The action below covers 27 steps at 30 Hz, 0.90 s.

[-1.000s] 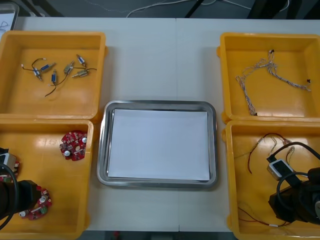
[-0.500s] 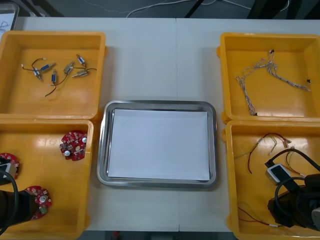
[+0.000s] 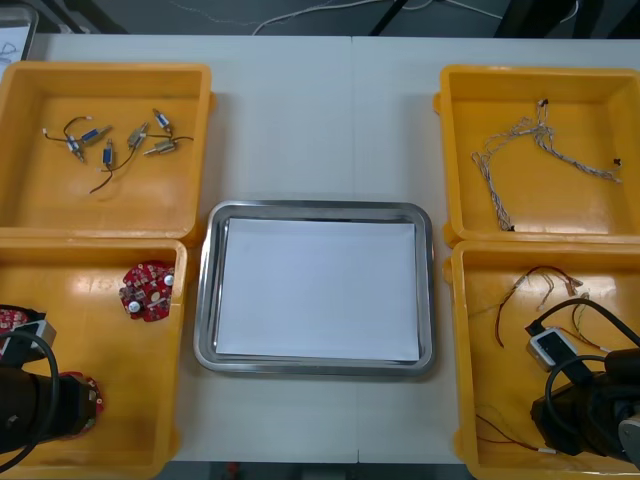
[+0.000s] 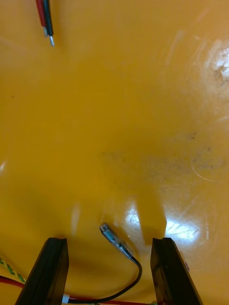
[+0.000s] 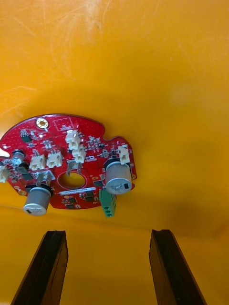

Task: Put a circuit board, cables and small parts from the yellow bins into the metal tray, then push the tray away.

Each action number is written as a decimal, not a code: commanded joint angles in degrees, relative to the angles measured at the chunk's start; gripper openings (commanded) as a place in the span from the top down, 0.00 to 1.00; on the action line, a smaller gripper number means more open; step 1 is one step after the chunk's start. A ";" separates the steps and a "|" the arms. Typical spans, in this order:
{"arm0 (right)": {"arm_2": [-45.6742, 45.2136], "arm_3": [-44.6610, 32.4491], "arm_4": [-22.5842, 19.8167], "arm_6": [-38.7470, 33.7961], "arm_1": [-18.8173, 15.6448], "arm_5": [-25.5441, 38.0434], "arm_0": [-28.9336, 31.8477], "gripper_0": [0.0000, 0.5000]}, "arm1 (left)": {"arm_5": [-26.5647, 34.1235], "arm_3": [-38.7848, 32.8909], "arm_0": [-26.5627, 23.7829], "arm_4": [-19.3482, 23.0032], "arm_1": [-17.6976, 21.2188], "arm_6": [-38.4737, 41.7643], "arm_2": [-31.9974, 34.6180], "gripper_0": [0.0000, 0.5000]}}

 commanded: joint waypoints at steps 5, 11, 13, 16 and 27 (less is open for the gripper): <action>0.75 -1.79 0.29 -1.09 1.49 -0.46 1.35 0.00 | -1.95 3.62 -2.66 -2.23 -0.55 -6.29 -2.59 0.00; 0.84 -1.70 0.37 -1.44 1.49 -0.46 1.18 0.85 | -2.65 6.26 -3.72 -2.85 -0.55 -6.47 -3.47 0.00; 0.75 -1.79 0.29 -1.53 1.49 -0.29 0.91 1.00 | -2.92 6.52 -3.63 -2.94 -0.55 -6.47 -3.74 0.00; 0.75 -1.79 0.29 -1.80 1.49 0.15 0.21 1.00 | -2.92 6.61 -3.63 -2.94 -0.55 -6.20 -4.00 0.00; -1.09 -1.79 -0.68 -2.67 -0.44 2.88 -6.03 1.00 | -2.92 7.22 -2.93 -2.67 -0.55 -6.38 -4.09 0.00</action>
